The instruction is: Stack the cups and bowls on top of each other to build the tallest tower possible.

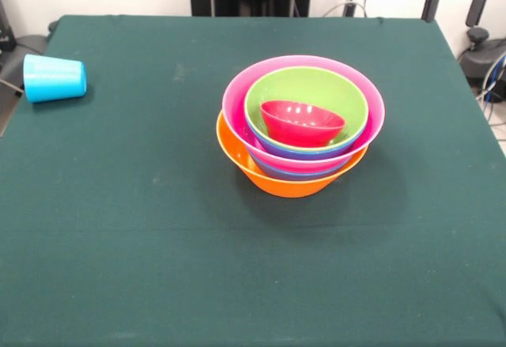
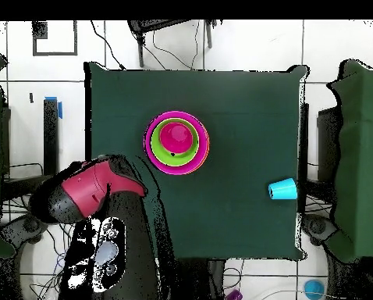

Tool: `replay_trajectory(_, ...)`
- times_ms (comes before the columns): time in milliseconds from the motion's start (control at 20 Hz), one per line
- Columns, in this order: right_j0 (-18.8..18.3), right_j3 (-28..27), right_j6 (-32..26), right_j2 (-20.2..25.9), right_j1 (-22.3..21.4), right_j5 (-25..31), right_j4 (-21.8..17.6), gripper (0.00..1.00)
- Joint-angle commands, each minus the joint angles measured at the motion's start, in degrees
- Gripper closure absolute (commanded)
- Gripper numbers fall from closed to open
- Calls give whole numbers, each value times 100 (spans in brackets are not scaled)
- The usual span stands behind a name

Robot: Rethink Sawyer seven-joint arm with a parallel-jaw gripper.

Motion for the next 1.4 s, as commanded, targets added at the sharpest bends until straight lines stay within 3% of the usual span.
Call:
replay_trajectory(50,-274,661,-873,359,-405,182,-448,0)
replay_trajectory(400,-1558,2163,-1142,1111,-1235,-567,-161,0)
replay_trajectory(750,-3275,3147,-1960,2425,-1842,-338,117,0)
replay_trajectory(900,-3947,3347,-2235,2985,-1943,-249,70,0)
replay_trajectory(1150,-5506,3572,-3086,4245,-1979,107,149,0)
replay_trajectory(1400,-6350,3350,-3660,4796,-1857,529,-115,0)
